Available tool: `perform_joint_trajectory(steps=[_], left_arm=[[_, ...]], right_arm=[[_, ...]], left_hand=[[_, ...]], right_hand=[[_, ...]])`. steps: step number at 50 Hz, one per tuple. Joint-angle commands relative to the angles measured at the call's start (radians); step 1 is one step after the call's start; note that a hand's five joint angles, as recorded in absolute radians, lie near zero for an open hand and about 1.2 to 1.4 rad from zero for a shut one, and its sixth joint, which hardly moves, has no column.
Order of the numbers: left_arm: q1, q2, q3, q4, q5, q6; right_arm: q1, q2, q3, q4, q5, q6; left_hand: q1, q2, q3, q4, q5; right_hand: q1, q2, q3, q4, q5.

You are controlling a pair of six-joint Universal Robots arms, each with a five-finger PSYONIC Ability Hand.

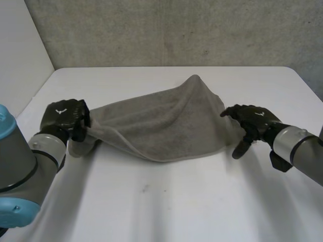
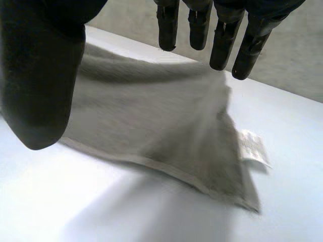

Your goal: Fold the towel.

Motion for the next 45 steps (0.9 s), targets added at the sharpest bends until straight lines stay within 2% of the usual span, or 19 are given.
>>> perform_joint_trajectory(steps=[1, 12, 14, 16, 19, 36, 45], left_arm=[[0.027, 0.007, -0.003, 0.0, 0.018, 0.0], [0.039, 0.008, -0.002, 0.0, 0.037, -0.003], [0.044, 0.008, -0.003, 0.0, 0.037, -0.003], [0.048, 0.008, -0.003, 0.0, 0.037, -0.003], [0.048, 0.008, -0.005, 0.0, 0.037, -0.003], [0.049, 0.008, -0.006, 0.0, 0.038, -0.003], [0.05, 0.007, -0.006, 0.0, 0.038, -0.003]], right_arm=[[-0.034, 0.047, 0.065, -0.107, 0.008, -0.039], [0.012, 0.225, 0.041, -0.277, 0.014, -0.064], [0.017, 0.239, 0.028, -0.321, 0.026, -0.1], [0.015, 0.24, 0.024, -0.334, 0.034, -0.119], [0.015, 0.248, 0.007, -0.339, 0.039, -0.142], [0.017, 0.351, -0.093, -0.34, 0.043, -0.146], [0.023, 0.378, -0.146, -0.339, 0.046, -0.145]], left_hand=[[0.201, 0.178, 0.18, 0.178, 0.193], [0.201, 0.178, 0.18, 0.178, 0.193], [0.201, 0.178, 0.18, 0.178, 0.193], [0.201, 0.178, 0.18, 0.178, 0.193], [0.201, 0.178, 0.18, 0.178, 0.193], [0.201, 0.178, 0.18, 0.178, 0.193], [0.201, 0.178, 0.18, 0.178, 0.193]], right_hand=[[-0.055, -0.076, -0.07, -0.086, -0.06], [-0.033, -0.054, -0.048, -0.064, -0.038], [0.133, 0.112, 0.119, 0.103, 0.129], [0.172, 0.151, 0.157, 0.142, 0.167], [0.275, 0.254, 0.26, 0.244, 0.27], [0.284, 0.263, 0.269, 0.254, 0.279], [0.404, 0.383, 0.389, 0.374, 0.399]])
